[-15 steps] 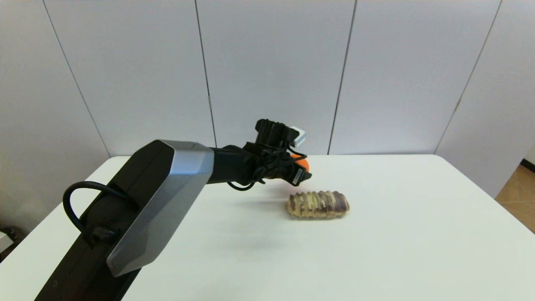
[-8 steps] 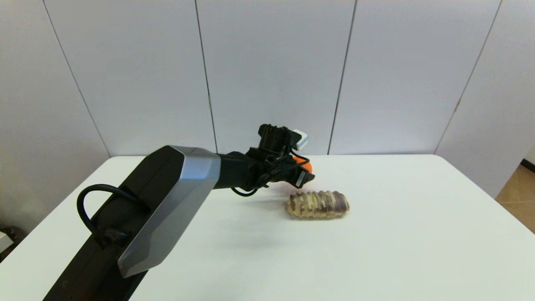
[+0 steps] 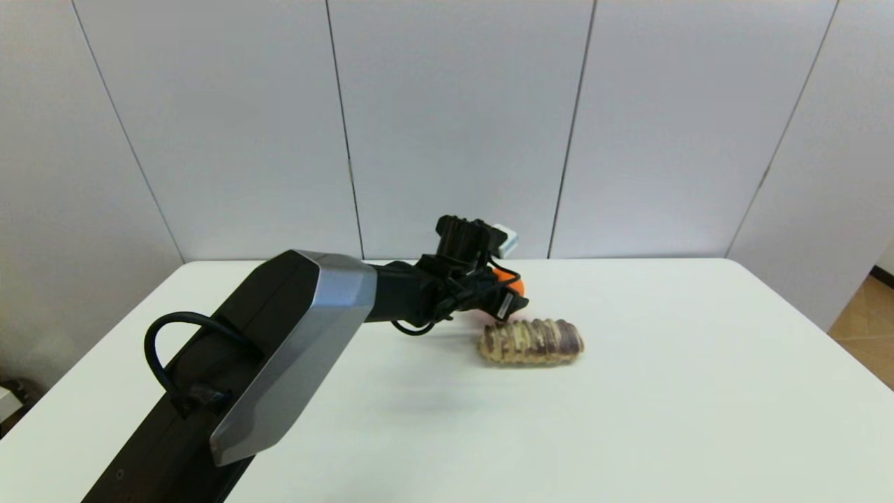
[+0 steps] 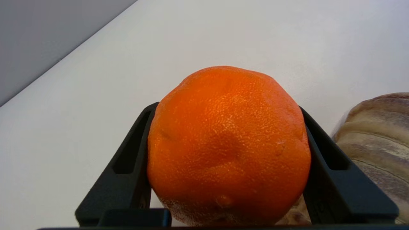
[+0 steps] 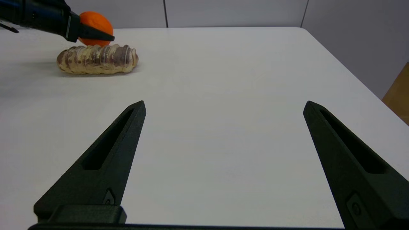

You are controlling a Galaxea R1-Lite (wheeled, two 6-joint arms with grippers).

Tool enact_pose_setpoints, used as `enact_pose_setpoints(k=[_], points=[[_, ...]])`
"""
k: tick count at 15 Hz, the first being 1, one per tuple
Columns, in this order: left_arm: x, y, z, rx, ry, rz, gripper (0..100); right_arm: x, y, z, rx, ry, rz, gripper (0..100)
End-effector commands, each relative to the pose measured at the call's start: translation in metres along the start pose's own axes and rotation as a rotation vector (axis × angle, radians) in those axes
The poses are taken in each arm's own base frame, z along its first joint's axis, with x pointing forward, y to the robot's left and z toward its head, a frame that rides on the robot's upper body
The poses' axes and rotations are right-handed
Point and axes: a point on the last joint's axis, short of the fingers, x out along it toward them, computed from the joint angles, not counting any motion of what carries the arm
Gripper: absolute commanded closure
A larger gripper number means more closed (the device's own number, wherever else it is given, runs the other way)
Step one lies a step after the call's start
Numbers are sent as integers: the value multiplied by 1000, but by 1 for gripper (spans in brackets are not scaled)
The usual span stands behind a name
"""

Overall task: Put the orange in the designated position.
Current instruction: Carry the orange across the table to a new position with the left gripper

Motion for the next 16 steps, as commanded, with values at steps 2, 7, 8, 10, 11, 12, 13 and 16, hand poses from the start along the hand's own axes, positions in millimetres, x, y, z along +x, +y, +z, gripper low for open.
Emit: enact_pose_setpoints(k=[2,7,8,10,11,12,13,16], points=[[4,-5,-2,7,-10,-9,100,0,0,0,0,1,0,0],[5,-6,-2,-3,-11,-10,100,0,0,0,0,1,0,0],[5,-6,-2,-3,-11,-10,100,0,0,0,0,1,1,0],[5,-6,-2,-4,-11,-10,100,0,0,0,0,1,0,0],[5,-6,-2,-4,-11,-10,100,0,0,0,0,1,1,0],[5,-6,-2,-4,-11,-10,100,0,0,0,0,1,0,0],[5,-6,-2,-4,-11,-10,100,0,0,0,0,1,0,0],[5,-6,-2,-6,-13,-10,100,0,0,0,0,1,0,0]])
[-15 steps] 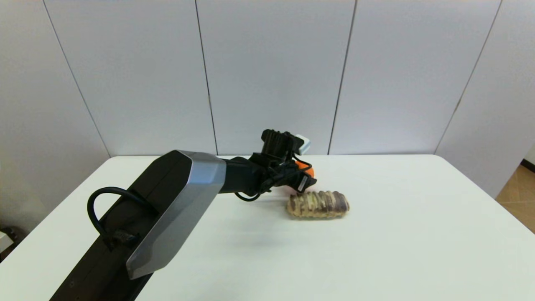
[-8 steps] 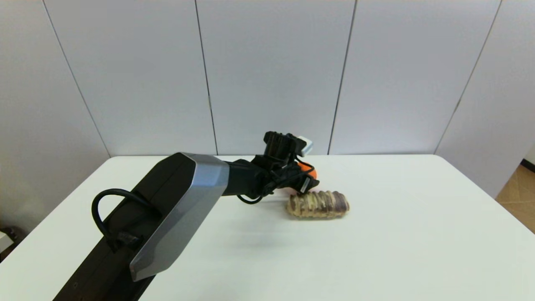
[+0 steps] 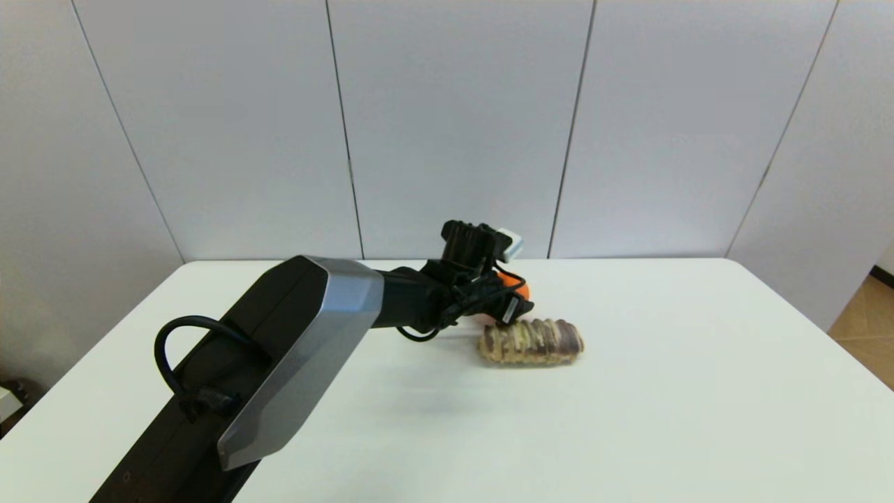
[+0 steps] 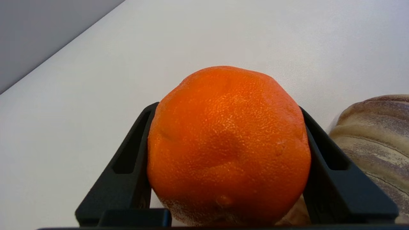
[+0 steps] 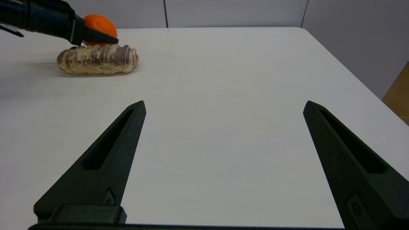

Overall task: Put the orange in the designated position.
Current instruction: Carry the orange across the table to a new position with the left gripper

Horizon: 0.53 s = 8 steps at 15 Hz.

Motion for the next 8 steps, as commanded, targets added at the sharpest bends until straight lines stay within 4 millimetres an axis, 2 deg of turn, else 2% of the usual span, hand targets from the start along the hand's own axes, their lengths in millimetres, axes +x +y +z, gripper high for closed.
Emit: enact_pose_setpoints(k=[1,8], points=[[0,0,1,0,-4,-1,100,0,0,0,0,2,0,0],[0,0,1,-13,-14,-32,100,0,0,0,0,2,2,0]])
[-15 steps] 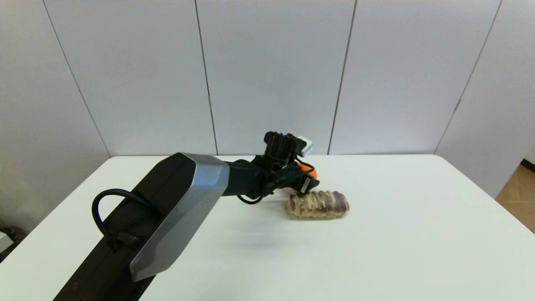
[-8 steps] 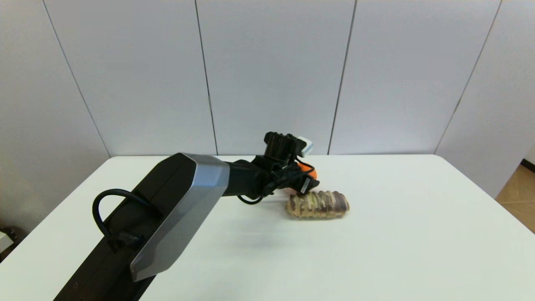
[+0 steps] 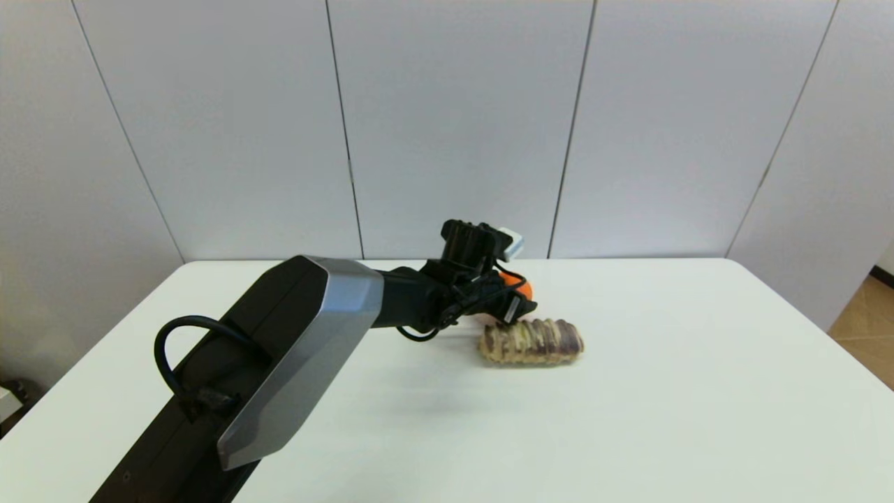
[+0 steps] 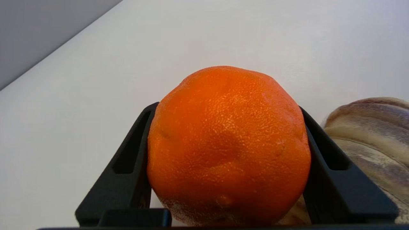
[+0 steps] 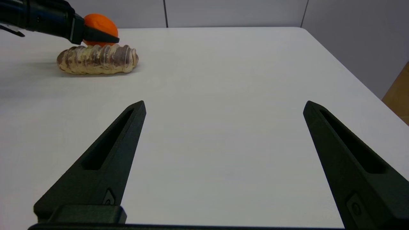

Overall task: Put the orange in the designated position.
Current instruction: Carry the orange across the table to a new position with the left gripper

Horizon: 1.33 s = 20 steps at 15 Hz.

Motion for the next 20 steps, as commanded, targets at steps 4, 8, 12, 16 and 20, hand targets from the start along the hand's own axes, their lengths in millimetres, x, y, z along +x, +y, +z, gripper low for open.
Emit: enact_pose_setpoints(k=[4,8,12,16,20], points=[[1,1,-1,1,2,0,100,0,0,0,0,1,0,0],[2,1,-3,0,7,-1,100,0,0,0,0,1,0,0],[2,1,-4,-2,8,-1,100,0,0,0,0,1,2,0],[2,1,-3,1,7,2,0,0,0,0,0,1,0,0],[2,1,-3,2,3,3,0,0,0,0,0,1,0,0]])
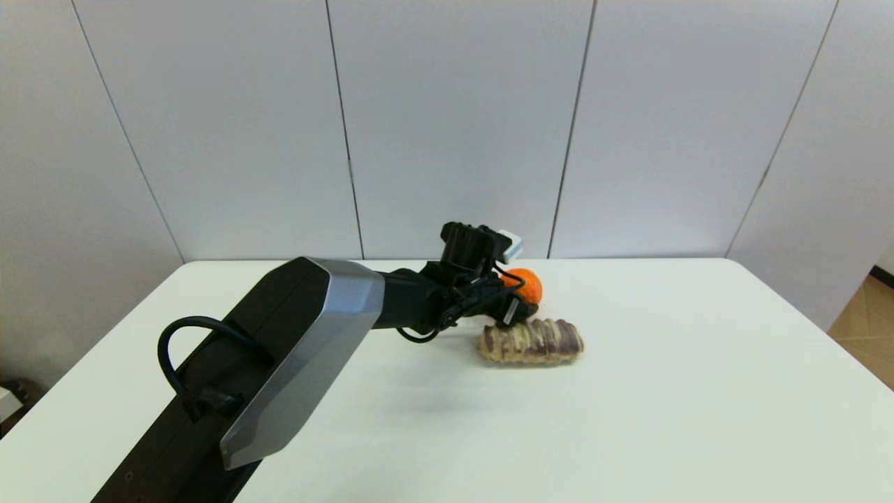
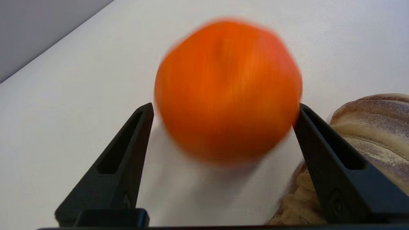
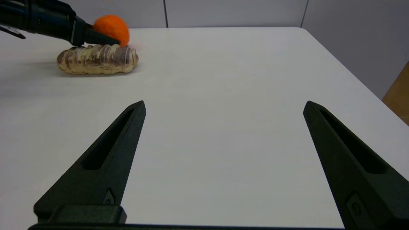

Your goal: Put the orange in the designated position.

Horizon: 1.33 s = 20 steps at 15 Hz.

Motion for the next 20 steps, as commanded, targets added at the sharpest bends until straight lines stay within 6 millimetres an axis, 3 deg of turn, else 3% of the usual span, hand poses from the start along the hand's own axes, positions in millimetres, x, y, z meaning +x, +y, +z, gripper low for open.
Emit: enact_pose_setpoints(k=[1,10,20], points=[[0,0,1,2,-11,1,0,0,0,0,0,1,0,0],[-10,1,15,6,-45,8,0,0,0,0,0,1,1,0],[-67,1,48,-8,-3,14,0,0,0,0,0,1,0,0]])
